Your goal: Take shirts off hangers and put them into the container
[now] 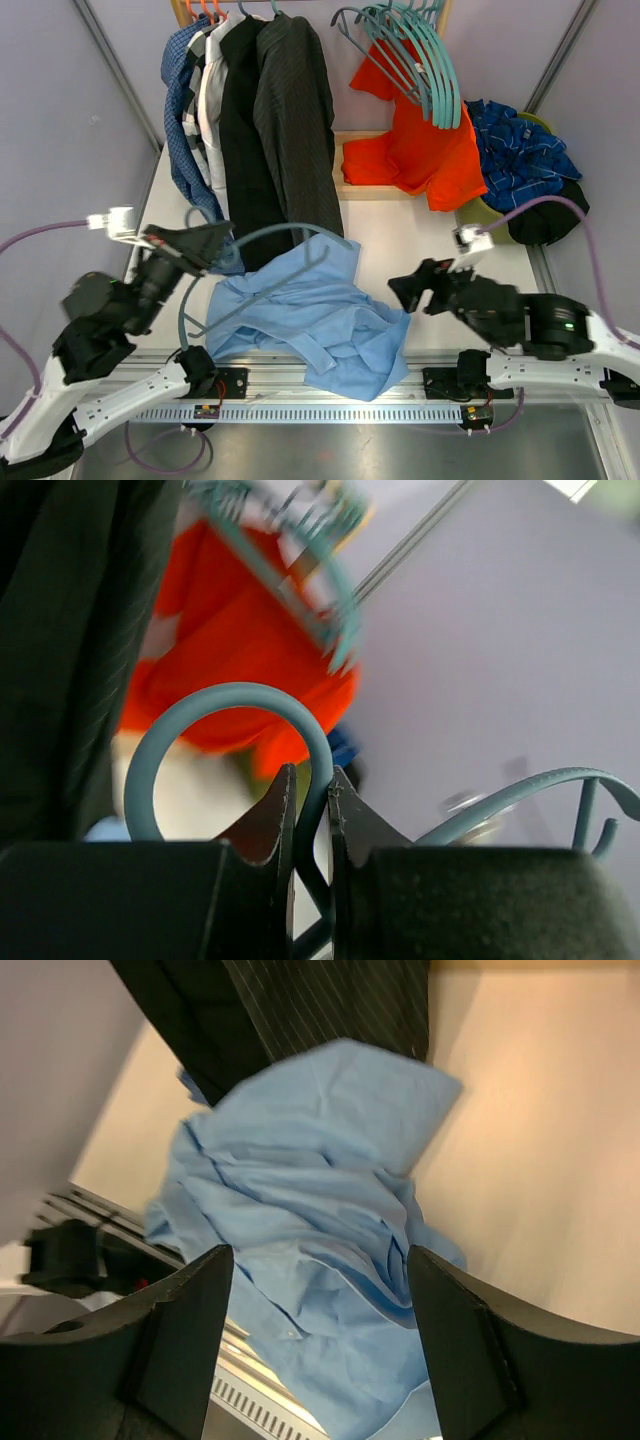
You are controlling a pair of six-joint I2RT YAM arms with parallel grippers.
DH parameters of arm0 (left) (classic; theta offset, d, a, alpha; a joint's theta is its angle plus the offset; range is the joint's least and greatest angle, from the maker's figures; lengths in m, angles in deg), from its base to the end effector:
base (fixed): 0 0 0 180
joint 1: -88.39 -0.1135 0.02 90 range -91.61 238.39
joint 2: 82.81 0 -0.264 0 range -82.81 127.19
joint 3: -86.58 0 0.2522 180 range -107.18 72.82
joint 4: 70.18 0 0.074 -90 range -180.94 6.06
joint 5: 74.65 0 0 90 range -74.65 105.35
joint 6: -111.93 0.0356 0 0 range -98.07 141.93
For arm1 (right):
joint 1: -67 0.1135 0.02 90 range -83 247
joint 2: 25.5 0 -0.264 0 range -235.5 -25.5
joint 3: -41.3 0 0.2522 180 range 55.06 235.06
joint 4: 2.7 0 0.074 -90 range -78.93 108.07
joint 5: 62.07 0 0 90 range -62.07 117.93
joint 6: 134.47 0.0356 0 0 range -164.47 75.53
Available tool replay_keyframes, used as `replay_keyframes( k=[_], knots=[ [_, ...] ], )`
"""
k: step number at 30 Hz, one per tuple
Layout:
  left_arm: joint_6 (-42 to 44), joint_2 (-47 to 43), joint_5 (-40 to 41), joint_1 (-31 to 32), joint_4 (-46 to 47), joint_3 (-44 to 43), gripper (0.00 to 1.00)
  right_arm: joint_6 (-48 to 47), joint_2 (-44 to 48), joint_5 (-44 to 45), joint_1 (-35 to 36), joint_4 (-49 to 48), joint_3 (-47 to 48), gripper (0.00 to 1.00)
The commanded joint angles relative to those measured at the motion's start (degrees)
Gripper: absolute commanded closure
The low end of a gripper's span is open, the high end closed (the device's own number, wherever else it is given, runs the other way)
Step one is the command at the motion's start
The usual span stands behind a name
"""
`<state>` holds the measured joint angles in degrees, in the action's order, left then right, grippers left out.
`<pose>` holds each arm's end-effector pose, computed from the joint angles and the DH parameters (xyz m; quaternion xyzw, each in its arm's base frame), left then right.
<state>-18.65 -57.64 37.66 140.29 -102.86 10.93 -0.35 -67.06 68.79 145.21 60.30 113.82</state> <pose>0.0374 -0.0258 0.4530 -0.0985 0.5907 -0.4937 0.6306 0.0482 0.1169 0.3648 -0.0786 0.8333 0.2505 0.4865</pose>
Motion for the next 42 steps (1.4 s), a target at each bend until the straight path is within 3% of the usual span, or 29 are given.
replay_keyframes(
  k=[1,6,15,22,34,42],
  knots=[
    [9.0,4.0,-4.8,0.0,-10.7,4.2,1.0,-9.0,4.3,2.2,-0.2,5.5,4.8,0.22],
    [14.3,9.6,-12.4,0.0,-11.2,6.5,1.0,-18.1,1.9,-11.9,-0.3,-3.7,5.7,0.2],
    [17.8,11.3,-17.6,0.0,-8.5,9.2,1.0,-21.4,-0.5,-21.4,-0.2,-11.7,3.2,0.14],
    [17.7,11.0,-21.9,0.0,-5.5,9.1,1.0,-20.6,-3.3,-24.4,-0.3,-13.6,0.7,0.15],
    [21.6,8.1,-31.7,0.0,-13.2,5.2,1.0,-25.0,-1.1,-16.0,-0.3,-4.2,5.3,0.09],
    [19.7,5.2,-39.4,0.0,-8.1,5.8,1.0,-24.5,-1.6,-32.8,-0.3,-14.2,-1.5,0.09]
  ],
)
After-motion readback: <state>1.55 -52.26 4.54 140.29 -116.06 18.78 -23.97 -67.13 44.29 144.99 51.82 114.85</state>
